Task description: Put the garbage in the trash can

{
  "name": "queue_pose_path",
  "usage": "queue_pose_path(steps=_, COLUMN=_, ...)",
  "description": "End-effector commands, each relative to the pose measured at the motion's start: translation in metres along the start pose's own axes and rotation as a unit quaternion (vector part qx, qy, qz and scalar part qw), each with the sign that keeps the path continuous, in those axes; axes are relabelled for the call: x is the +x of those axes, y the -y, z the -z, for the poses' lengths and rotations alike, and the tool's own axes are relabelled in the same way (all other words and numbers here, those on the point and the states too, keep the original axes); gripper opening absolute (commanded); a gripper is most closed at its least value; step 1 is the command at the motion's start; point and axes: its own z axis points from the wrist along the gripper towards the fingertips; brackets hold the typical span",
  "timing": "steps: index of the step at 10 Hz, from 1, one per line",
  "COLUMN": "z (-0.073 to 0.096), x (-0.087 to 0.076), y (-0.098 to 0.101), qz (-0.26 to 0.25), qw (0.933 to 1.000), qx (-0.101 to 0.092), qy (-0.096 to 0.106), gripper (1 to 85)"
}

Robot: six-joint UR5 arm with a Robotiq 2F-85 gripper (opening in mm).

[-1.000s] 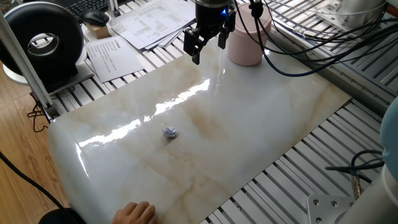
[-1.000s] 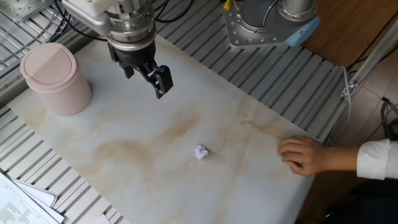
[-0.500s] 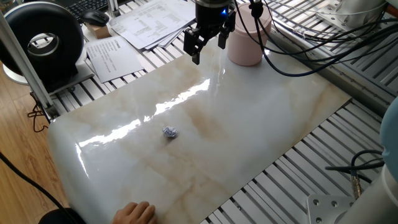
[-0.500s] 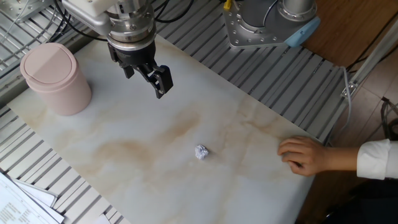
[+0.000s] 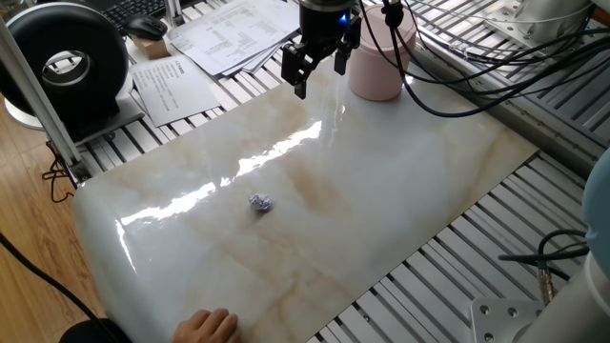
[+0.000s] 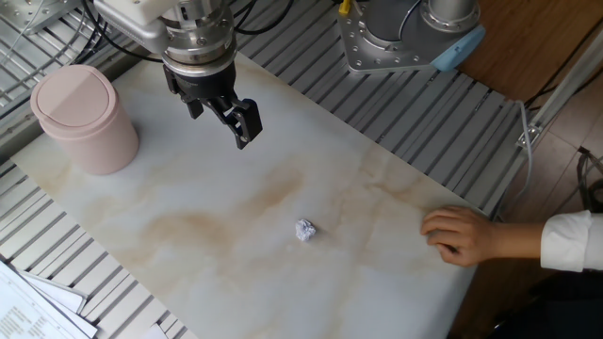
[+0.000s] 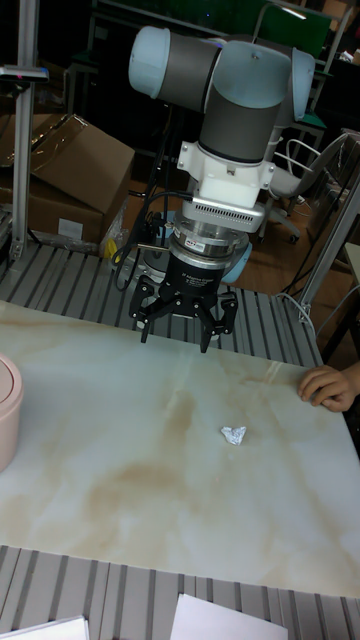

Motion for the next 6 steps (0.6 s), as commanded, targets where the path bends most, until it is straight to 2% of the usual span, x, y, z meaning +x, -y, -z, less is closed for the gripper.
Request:
queue_pose_path(steps=1, z=0.0, x=0.0, y=-0.002, qz=0.0, qw=1.0, qx=0.0, qy=0.0, gripper=84.0)
queue_pose_path(steps=2, z=0.001, x=0.02, y=-0.023, qz=-0.033, qw=0.998, qx=-0.037, qy=-0.039, gripper=1.0)
queue_pose_path(steps=6, z=0.0, x=0.02, y=-0.024, qz=-0.036, qw=0.9981, qx=-0.031, qy=-0.038, gripper=1.0)
